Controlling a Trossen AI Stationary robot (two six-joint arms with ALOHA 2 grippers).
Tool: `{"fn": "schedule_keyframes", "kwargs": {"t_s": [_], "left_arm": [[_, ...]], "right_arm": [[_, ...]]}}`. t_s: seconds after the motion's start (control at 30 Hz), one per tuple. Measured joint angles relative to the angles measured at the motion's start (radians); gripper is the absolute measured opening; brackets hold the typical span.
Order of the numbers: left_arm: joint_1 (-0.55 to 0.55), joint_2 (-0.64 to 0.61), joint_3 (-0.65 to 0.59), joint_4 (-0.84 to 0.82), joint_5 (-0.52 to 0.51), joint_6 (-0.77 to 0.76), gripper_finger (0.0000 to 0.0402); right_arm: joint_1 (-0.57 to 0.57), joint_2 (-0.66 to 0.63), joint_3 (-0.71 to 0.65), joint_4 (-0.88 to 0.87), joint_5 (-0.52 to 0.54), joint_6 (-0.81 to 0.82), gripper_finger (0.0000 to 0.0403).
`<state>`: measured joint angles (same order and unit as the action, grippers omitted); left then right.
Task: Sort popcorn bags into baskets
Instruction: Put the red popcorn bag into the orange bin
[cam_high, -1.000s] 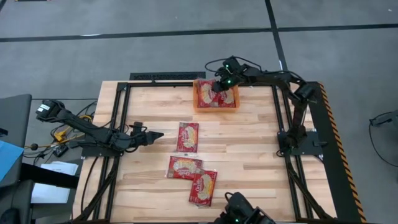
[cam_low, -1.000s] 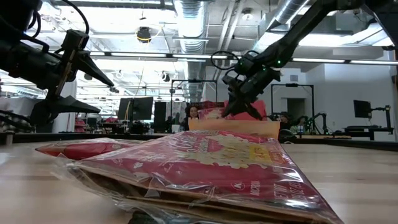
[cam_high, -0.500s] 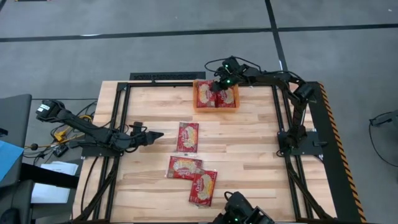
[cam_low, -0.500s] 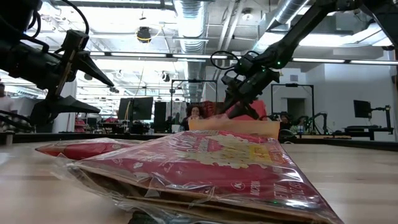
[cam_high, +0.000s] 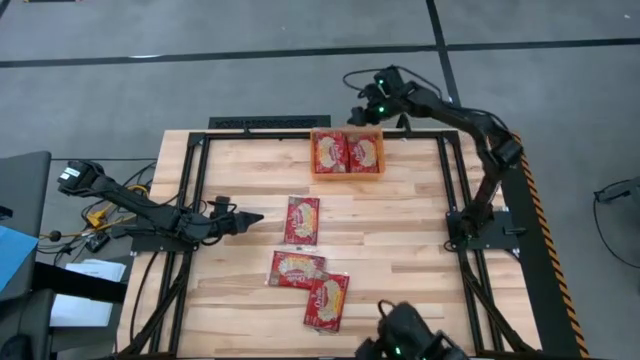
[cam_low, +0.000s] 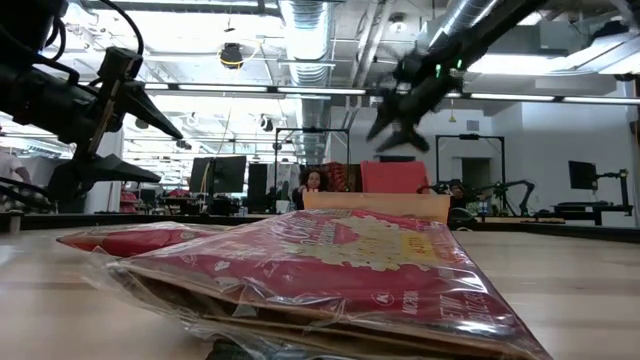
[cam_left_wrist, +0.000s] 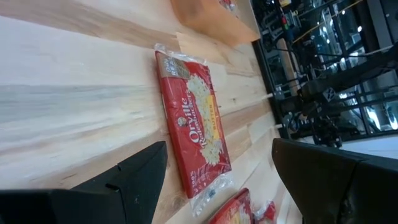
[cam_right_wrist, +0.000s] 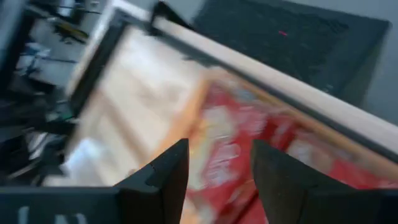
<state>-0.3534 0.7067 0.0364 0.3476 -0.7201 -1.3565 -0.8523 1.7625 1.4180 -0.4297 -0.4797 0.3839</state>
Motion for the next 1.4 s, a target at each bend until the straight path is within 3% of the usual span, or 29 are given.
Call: {"fn": "schedule_keyframes", "kwargs": {"t_s": [0.23, 0.37, 0.5, 0.73, 1.0, 1.4], "left_arm": [[0.006, 0.000, 0.000, 0.001, -0.003, -0.016, 0.0279], [0.057, 0.000, 0.000, 0.001, 0.017, -0.014, 0.0279], [0.132, 0.000, 0.000, 0.000, 0.102, 0.001, 0.0279], [0.242, 0.062, 0.000, 0.006, 0.218, 0.005, 0.0279], [0.296, 0.230, -0.001, 0.184, 0.278, -0.015, 0.0279], [0.342, 0.632, 0.155, 0.261, 0.396, 0.062, 0.0279]], "right_arm": [[0.231, -0.179, -0.004, -0.312, 0.082, -0.075, 0.0185], [0.421, -0.235, -0.100, -0.307, 0.218, 0.052, 0.0198], [0.566, -0.247, -0.260, -0.159, 0.328, 0.256, 0.0218], [0.704, -0.162, -0.488, 0.312, 0.351, 0.582, 0.0234], [0.756, 0.041, -0.506, 0.595, 0.382, 0.749, 0.0234], [0.758, 0.126, -0.505, 0.674, 0.397, 0.797, 0.0234]]}}
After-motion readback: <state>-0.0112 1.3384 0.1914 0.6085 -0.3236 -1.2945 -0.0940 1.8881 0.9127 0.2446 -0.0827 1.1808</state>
